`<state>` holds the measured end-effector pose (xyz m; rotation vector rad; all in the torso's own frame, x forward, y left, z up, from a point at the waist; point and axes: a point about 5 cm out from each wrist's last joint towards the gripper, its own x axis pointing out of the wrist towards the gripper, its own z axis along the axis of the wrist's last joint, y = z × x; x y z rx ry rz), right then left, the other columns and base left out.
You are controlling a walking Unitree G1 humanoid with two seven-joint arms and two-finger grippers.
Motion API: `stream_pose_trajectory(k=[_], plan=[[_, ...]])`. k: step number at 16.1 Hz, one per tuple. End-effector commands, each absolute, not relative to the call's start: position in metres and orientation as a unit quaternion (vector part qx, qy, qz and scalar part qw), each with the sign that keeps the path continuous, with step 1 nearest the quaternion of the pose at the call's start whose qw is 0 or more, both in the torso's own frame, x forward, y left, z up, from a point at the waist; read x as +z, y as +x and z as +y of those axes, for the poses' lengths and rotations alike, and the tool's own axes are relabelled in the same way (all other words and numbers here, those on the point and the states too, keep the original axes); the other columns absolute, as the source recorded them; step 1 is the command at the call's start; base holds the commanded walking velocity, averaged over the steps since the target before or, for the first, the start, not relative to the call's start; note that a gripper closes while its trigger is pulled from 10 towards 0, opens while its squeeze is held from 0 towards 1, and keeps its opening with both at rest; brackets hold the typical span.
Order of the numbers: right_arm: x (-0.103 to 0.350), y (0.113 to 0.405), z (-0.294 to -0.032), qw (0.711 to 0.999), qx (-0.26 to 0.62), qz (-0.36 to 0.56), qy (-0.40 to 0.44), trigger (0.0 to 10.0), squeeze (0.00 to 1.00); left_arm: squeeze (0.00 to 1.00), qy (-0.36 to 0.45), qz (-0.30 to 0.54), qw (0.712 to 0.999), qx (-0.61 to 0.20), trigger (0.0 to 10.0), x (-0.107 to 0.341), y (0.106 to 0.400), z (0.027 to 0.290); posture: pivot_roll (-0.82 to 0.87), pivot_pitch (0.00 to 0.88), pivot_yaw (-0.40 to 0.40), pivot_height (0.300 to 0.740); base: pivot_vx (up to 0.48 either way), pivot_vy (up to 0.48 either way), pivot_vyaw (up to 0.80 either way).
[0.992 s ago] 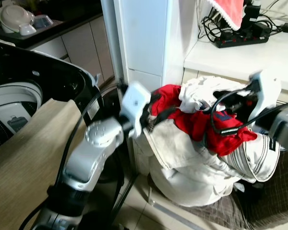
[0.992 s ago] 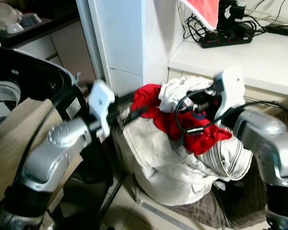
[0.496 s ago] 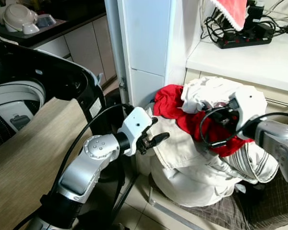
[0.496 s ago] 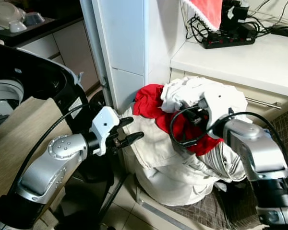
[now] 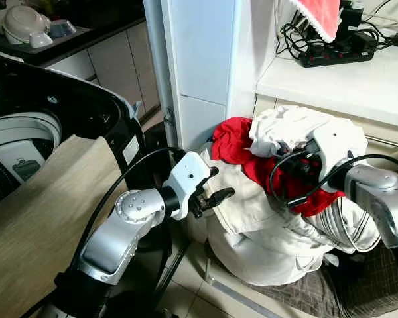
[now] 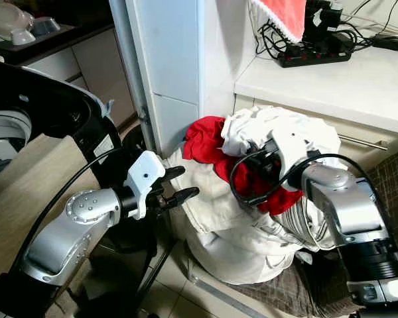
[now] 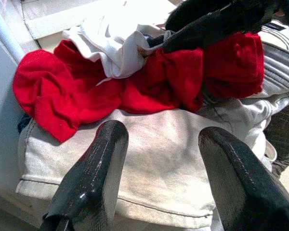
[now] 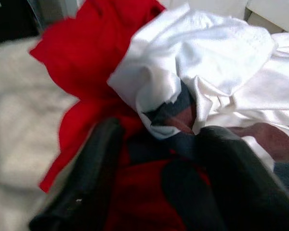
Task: Clothes washing
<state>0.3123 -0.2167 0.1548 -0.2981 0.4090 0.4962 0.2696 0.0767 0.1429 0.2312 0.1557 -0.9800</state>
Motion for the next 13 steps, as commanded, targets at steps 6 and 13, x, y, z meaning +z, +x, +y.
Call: stream_pose_trajectory(k=[6, 13], plan=[[0.129, 0.313, -0.233, 0.914, 0.208, 0.252, -0.24, 4.5, 0.0, 0.0, 0.113, 0.062, 0.861, -0.491, 10.0, 0.147, 0.264, 0.069, -0.11, 0.0, 0.055, 0.74, 0.0, 0.0, 0.0], [0.128, 0.316, -0.234, 0.912, 0.213, 0.249, -0.248, 0.0, 0.0, 0.0, 0.114, 0.064, 0.856, -0.5, 10.0, 0.147, 0.262, 0.068, -0.12, 0.0, 0.059, 0.74, 0.0, 0.0, 0.0]])
